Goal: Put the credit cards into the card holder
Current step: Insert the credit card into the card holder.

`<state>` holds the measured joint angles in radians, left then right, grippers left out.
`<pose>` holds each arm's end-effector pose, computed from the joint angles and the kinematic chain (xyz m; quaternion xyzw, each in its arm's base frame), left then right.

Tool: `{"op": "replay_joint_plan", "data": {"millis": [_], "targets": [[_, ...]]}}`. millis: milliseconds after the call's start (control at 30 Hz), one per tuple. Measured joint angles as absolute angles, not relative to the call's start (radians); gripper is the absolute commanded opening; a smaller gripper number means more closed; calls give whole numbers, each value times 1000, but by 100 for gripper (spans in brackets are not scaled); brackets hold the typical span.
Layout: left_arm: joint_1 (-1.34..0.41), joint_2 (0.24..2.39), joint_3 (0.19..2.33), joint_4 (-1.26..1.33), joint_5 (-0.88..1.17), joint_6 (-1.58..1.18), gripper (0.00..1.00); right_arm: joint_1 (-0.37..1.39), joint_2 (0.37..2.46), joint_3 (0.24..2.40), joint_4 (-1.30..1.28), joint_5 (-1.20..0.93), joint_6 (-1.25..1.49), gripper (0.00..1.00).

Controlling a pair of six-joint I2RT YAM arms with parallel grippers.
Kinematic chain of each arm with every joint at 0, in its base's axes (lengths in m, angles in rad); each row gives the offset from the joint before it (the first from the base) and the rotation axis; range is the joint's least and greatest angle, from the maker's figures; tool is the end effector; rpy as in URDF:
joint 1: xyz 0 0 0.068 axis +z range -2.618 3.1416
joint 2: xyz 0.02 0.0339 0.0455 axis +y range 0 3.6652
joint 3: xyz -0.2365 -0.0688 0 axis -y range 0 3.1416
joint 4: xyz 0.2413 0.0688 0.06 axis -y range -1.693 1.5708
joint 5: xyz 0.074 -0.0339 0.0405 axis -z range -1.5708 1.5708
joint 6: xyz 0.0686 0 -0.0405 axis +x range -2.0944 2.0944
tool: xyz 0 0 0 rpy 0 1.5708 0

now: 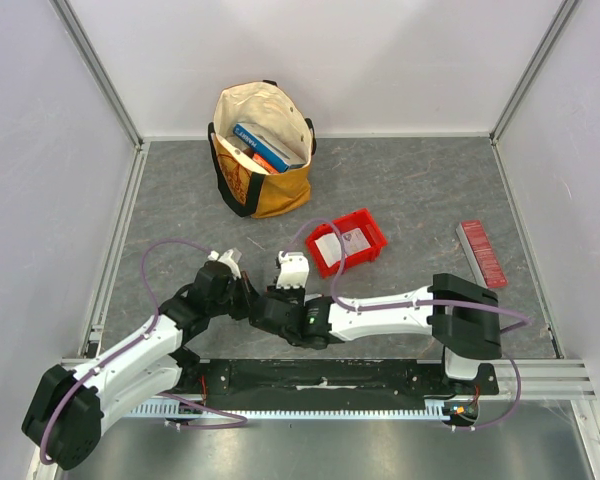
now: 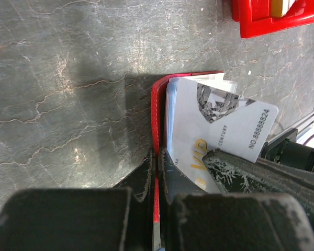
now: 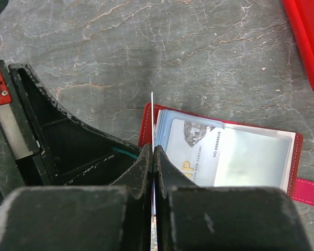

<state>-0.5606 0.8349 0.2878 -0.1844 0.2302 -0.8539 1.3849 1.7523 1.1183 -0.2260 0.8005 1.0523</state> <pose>0.1639 -0.1214 0.1205 -0.0863 0.9043 -0.3427 0.2395 0.1172 0.3566 0.1592 -0.0092 0.8739 0.1748 0.4534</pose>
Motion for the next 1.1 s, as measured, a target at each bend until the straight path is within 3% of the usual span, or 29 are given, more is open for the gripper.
{"op": "replay_joint_plan", "data": {"millis": [733,1100], "targets": [[-561,749,251,-179,236,-925,2,1456,1817,1242,-516,939,1125,0],[-561,755,224,-178,210,-927,2,1456,1670,1068,-530,928,1169,0]]}}
